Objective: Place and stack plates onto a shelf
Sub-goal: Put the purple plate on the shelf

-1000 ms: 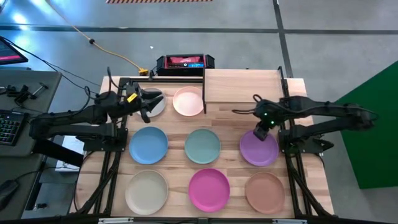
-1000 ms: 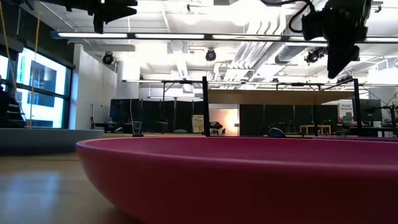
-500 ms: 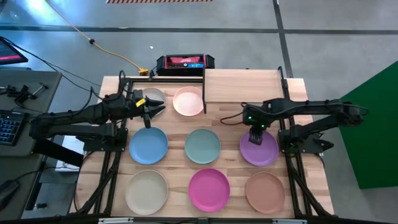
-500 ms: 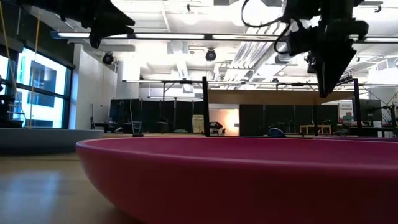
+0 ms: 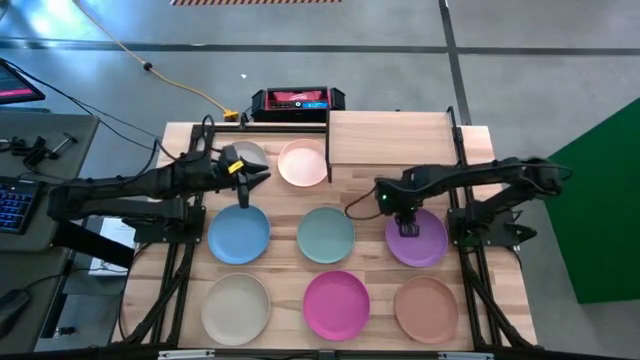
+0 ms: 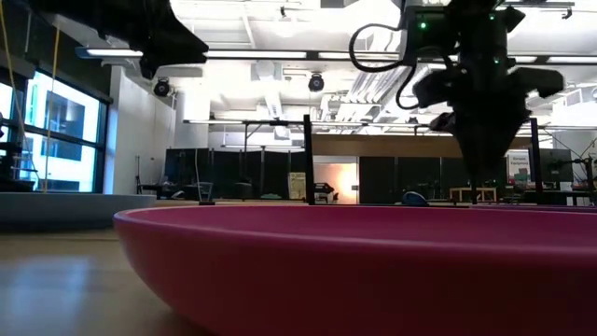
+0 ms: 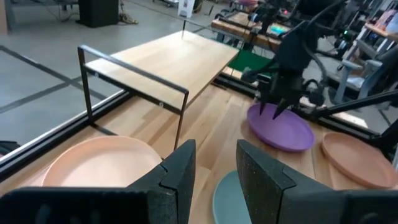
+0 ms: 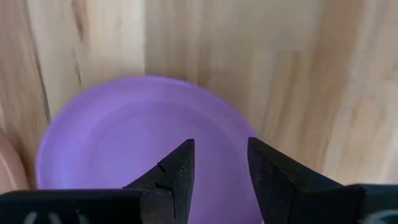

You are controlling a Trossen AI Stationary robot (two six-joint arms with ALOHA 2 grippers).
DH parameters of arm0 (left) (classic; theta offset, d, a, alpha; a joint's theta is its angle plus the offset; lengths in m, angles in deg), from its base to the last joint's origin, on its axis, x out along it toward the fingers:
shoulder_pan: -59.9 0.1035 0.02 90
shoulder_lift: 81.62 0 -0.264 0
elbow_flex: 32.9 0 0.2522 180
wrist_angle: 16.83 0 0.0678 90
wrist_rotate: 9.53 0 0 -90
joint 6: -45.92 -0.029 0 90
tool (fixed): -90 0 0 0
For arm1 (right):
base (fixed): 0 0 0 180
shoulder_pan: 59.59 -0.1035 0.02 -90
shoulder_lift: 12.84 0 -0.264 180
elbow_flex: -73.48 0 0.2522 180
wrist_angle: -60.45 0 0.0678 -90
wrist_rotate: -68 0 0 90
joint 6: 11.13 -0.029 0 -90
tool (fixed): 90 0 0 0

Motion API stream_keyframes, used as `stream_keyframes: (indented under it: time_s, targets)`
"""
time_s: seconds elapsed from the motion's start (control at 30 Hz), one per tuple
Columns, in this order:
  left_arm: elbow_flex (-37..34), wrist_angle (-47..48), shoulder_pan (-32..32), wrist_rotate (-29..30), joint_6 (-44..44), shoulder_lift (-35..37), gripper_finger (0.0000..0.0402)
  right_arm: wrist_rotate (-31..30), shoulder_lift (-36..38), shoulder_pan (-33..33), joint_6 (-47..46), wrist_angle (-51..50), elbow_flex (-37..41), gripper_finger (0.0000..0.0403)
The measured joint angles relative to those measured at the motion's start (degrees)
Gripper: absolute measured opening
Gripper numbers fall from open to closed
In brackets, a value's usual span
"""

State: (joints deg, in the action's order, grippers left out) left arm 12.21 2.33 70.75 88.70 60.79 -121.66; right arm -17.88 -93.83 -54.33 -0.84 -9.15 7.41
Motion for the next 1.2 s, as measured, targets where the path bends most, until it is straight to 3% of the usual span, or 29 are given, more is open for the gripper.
stream_keyframes:
  time_s: [0.2,0.6,1.2]
  targets:
    - [0.0,0.0,0.0,0.0,0.0,-1.4,0.0104,-4.2,-4.8,-4.2,7.6,3.3,0.0,0.0129]
    - [0.0,-0.1,0.0,-0.2,1.1,-1.8,0.0104,-9.9,-10.4,-6.8,8.2,5.6,0.0,0.0129]
    - [0.0,-0.1,0.0,-0.2,1.4,-1.8,0.0104,-10.0,-13.8,-6.4,8.8,7.4,0.0,0.0125]
